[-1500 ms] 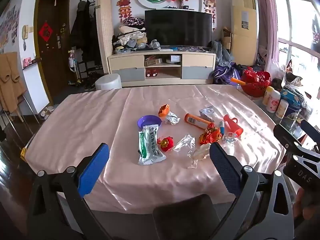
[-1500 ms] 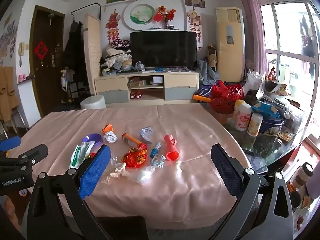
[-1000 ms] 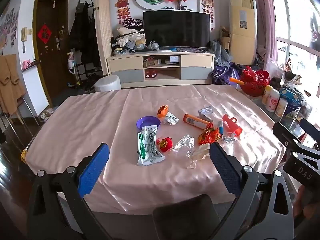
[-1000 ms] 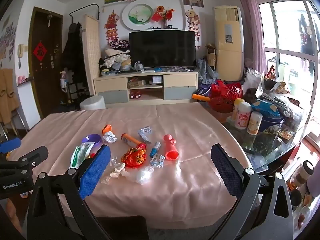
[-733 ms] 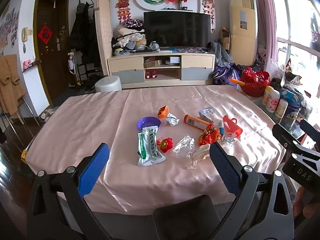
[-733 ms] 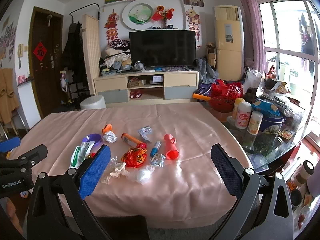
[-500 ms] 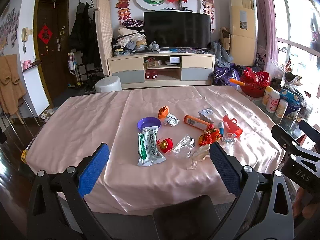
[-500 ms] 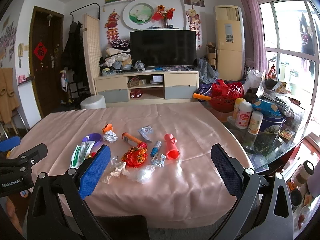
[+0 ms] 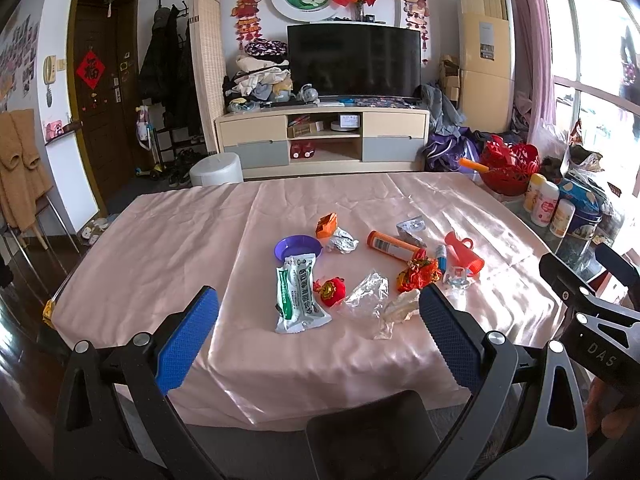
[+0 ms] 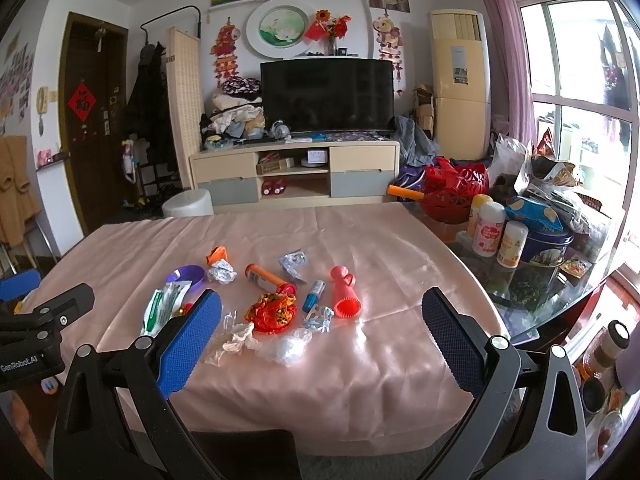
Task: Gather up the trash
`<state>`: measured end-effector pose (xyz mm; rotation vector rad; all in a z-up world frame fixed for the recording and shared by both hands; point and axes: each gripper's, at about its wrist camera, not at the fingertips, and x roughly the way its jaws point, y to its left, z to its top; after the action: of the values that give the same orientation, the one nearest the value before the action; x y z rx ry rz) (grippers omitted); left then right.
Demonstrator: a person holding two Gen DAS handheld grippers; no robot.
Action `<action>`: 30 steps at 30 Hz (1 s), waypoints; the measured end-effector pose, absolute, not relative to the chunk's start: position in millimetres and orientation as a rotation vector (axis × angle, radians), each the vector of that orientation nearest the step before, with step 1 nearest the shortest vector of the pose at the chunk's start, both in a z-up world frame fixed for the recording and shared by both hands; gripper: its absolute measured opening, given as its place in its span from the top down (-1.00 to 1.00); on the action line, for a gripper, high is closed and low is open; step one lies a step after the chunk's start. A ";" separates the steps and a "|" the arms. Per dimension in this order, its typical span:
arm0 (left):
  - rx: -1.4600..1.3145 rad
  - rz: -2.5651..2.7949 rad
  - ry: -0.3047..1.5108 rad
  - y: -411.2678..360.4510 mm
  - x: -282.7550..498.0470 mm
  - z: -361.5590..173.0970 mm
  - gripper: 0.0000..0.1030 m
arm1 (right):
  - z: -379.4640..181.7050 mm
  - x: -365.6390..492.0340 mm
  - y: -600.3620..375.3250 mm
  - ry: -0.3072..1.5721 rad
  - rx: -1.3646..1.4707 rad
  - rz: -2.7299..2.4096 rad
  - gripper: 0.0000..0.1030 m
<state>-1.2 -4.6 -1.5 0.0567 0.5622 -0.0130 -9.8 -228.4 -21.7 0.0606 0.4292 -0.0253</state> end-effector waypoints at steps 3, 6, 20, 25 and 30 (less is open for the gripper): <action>0.057 -0.012 0.562 -4.5 -1.2 -1.4 -0.84 | -21.0 -10.1 -228.6 0.429 0.063 -0.024 -0.95; 0.056 -0.012 0.565 -4.7 -1.0 -1.7 -0.84 | -20.4 -9.9 -228.8 0.429 0.063 -0.025 -0.95; 0.052 -0.010 0.565 -2.4 -2.8 6.0 -0.84 | -27.6 -10.1 -217.4 0.436 0.062 -0.019 -0.95; 0.050 -0.009 0.565 -2.4 -3.0 6.5 -0.84 | -28.6 -9.9 -216.5 0.438 0.061 -0.019 -0.95; 0.052 -0.010 0.565 -2.4 -3.0 6.1 -0.84 | -29.7 -9.4 -216.1 0.439 0.062 -0.018 -0.95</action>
<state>-3.0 -2.4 6.1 0.0517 0.5649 -0.0105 -9.4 -216.1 -29.7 0.0620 0.4386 -0.0181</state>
